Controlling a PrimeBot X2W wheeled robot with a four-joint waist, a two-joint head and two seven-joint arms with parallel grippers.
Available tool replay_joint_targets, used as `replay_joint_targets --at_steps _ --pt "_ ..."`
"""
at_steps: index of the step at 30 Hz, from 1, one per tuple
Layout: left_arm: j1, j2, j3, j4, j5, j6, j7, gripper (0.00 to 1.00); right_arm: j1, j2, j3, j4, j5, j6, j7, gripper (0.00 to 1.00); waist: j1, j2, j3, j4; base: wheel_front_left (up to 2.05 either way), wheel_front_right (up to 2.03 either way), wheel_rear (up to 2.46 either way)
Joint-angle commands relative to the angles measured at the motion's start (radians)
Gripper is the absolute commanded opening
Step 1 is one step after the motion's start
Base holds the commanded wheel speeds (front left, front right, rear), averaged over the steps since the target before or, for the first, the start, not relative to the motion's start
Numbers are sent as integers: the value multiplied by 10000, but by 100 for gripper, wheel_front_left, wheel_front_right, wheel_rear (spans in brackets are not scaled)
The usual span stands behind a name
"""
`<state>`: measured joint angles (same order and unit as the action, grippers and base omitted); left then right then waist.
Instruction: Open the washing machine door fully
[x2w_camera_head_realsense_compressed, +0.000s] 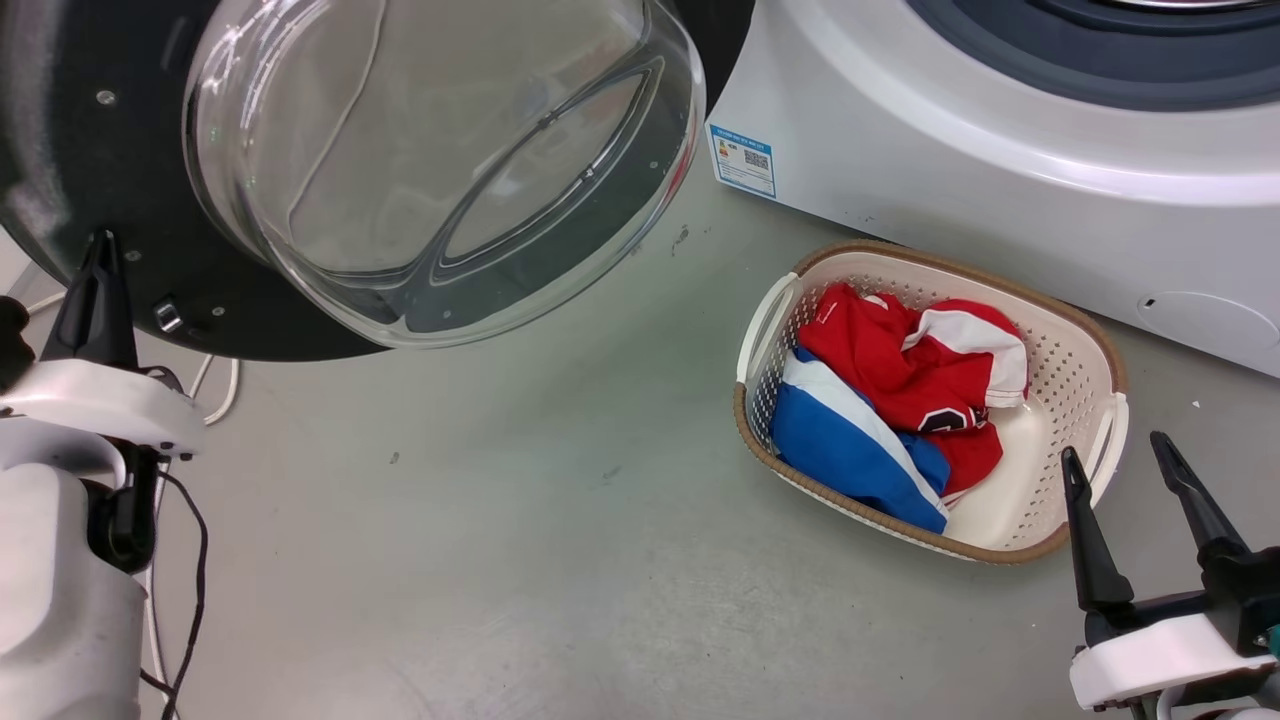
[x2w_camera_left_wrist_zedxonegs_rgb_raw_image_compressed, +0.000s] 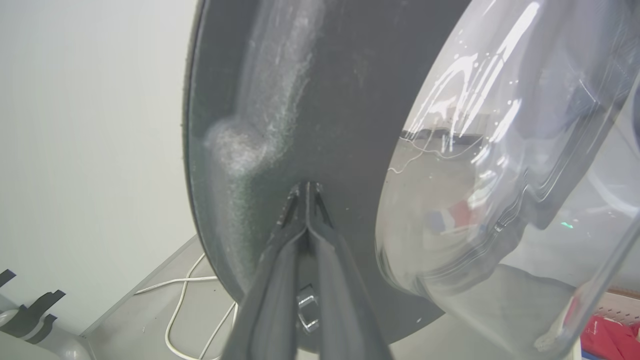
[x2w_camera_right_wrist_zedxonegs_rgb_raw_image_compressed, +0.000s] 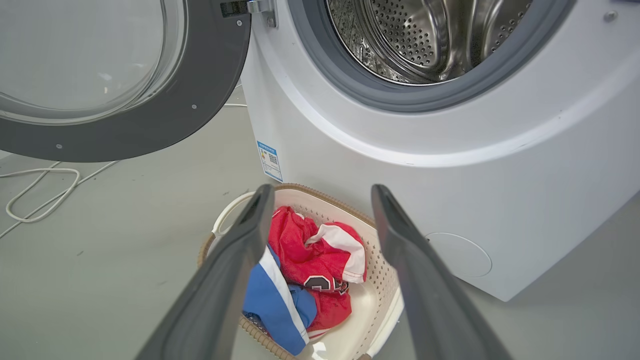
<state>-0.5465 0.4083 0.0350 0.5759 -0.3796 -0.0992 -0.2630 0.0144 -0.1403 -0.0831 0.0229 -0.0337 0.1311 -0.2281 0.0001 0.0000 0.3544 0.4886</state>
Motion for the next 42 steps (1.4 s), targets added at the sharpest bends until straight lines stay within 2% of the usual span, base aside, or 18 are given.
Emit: replay_joint_targets --at_steps 1,5,9,20,32,42 --pt "-160 85 9 104 7 -32 -24 0 -115 -43 -14 -53 33 -7 16 100 -1 0 15 -21 0 0 0" --pt "-398 146 -14 388 112 -106 -24 0 -103 -17 -22 -31 63 -7 4 100 -1 0 -15 -100 0 0 0" --pt "-160 -51 140 217 79 -137 -25 0 -127 137 -68 100 109 -7 -101 100 -1 0 -247 -216 0 0 0" --pt "1452 -713 -320 -1524 840 -209 -25 0 -324 671 -243 692 396 -7 -360 100 -1 0 -1725 -873 0 0 0" --pt "3582 -1845 -1094 -3413 1269 -62 -26 0 -136 900 -244 230 728 -7 -376 100 -1 0 -2776 -2307 0 0 0" --pt "5070 -2784 -561 -4694 1658 136 -26 0 108 913 115 -66 958 -7 -373 100 -1 0 -3188 -3631 0 0 0"
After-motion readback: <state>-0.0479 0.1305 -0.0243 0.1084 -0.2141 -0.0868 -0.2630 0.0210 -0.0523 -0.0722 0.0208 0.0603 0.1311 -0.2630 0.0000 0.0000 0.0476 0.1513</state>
